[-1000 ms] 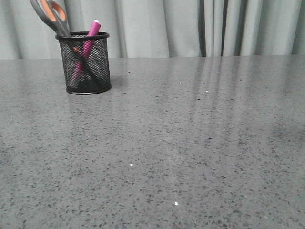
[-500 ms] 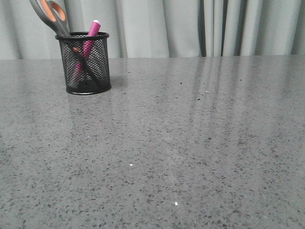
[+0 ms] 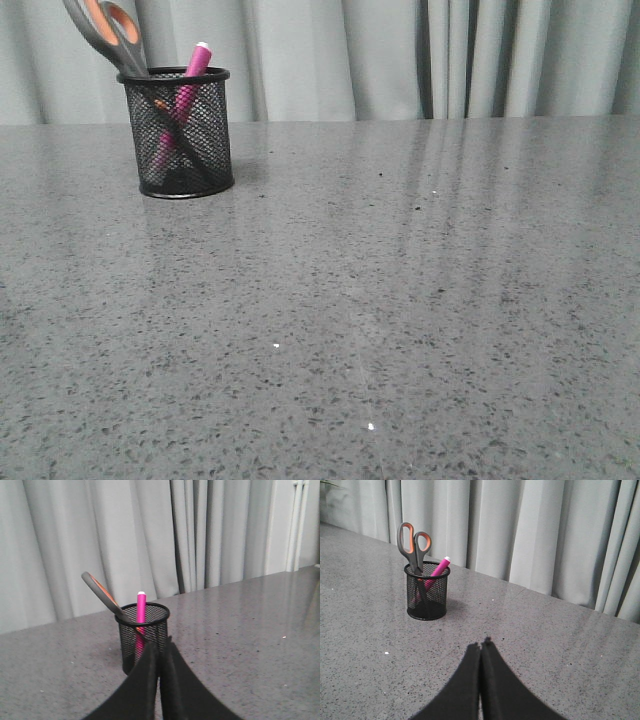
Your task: Put pen and scissors into bin
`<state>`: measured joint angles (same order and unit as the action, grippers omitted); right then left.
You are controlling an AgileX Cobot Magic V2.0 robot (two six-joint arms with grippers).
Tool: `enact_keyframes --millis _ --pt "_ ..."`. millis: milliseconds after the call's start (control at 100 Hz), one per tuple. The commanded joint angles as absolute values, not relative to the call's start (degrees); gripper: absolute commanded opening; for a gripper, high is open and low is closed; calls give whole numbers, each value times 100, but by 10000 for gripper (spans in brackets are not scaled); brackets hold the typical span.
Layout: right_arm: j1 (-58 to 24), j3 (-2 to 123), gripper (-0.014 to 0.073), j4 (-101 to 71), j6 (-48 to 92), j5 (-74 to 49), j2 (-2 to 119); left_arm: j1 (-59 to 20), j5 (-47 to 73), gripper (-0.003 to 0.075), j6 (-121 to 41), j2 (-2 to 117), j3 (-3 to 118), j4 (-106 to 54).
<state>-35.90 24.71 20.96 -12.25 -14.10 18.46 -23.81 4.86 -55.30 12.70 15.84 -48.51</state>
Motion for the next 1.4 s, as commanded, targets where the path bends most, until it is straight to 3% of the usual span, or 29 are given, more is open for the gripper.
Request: enact_keyframes --millis 0,230,450,760,1110,1390 --pt "-3561 2609 -69 2173 -1219 -1037 1879 -2406 -124 -19 -5693 1307 1732 -4732" --pt "-3561 2609 -69 2173 -1219 -1037 1879 -2088 -367 -19 -5199 1298 1592 -3091" --pt "-3561 2609 -69 2173 -1219 -1037 1879 -1393 -666 -19 -1683 853 602 -834" --pt "-3561 2609 -69 2173 -1219 -1037 1879 -729 98 -19 -255 -48 -267 -169" --pt "-3561 2609 -69 2173 -1219 -1037 1879 -217 1683 -19 -224 -209 -258 -380" --pt "-3561 2609 -69 2173 -1219 -1037 1879 -122 1682 -19 -224 -209 -258 -429"
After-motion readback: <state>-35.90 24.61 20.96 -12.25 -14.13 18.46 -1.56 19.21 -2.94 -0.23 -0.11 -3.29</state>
